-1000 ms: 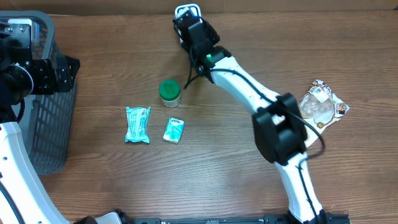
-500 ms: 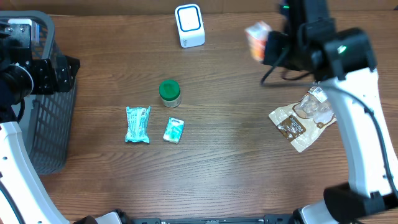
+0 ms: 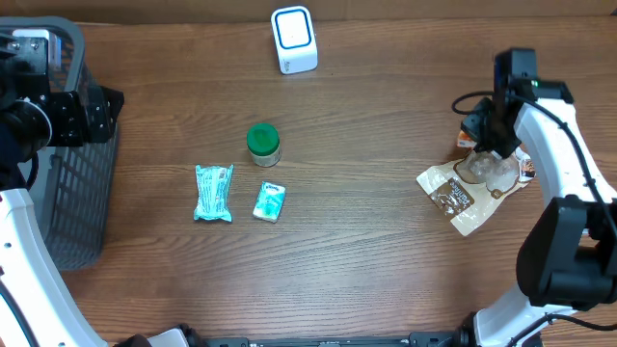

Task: Scan the item barcode
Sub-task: 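Carry the orange pack right and drop it by the Pantree bag, then move the right gripper to the small teal Kleenex pack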

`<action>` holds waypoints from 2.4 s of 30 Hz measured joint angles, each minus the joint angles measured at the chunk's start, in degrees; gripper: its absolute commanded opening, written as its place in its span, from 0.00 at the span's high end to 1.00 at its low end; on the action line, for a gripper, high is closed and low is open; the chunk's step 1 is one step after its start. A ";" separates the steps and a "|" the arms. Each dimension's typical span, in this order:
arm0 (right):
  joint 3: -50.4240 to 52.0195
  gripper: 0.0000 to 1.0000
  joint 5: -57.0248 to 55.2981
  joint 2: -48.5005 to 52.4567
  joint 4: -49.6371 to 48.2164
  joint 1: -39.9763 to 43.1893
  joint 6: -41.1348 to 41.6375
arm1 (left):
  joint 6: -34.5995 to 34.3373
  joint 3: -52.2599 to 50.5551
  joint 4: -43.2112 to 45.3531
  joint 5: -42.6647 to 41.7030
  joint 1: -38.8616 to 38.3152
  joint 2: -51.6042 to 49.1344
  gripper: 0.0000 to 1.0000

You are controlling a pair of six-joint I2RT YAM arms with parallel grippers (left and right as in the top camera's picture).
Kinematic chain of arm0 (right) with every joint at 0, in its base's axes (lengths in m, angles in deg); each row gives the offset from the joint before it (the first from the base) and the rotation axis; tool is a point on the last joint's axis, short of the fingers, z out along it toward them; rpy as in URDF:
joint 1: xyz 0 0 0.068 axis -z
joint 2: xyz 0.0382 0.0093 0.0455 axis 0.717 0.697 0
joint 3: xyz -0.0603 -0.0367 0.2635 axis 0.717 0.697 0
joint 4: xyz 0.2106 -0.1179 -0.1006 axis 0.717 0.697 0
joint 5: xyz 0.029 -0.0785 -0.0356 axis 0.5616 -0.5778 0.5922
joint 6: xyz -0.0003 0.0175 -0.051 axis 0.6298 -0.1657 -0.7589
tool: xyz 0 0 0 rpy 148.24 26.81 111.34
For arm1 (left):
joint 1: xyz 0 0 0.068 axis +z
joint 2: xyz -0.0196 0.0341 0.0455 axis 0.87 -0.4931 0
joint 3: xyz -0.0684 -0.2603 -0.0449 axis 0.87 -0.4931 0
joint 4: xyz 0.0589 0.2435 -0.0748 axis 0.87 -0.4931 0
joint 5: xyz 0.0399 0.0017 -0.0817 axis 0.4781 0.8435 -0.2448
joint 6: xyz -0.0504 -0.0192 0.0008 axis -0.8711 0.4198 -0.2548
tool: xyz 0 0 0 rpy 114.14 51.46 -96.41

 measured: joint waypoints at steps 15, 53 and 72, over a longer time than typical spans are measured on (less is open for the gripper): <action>3.26 0.46 3.78 0.00 3.21 -0.15 -5.84 | 0.00 0.00 0.00 0.00 0.00 0.00 0.00; 0.94 0.53 16.20 3.96 -26.38 -55.30 4.11 | 0.00 0.00 -0.17 0.00 0.00 0.00 0.00; 1.14 0.48 12.22 13.00 -16.79 -53.96 6.32 | 0.00 0.02 -0.17 0.00 0.00 0.00 0.01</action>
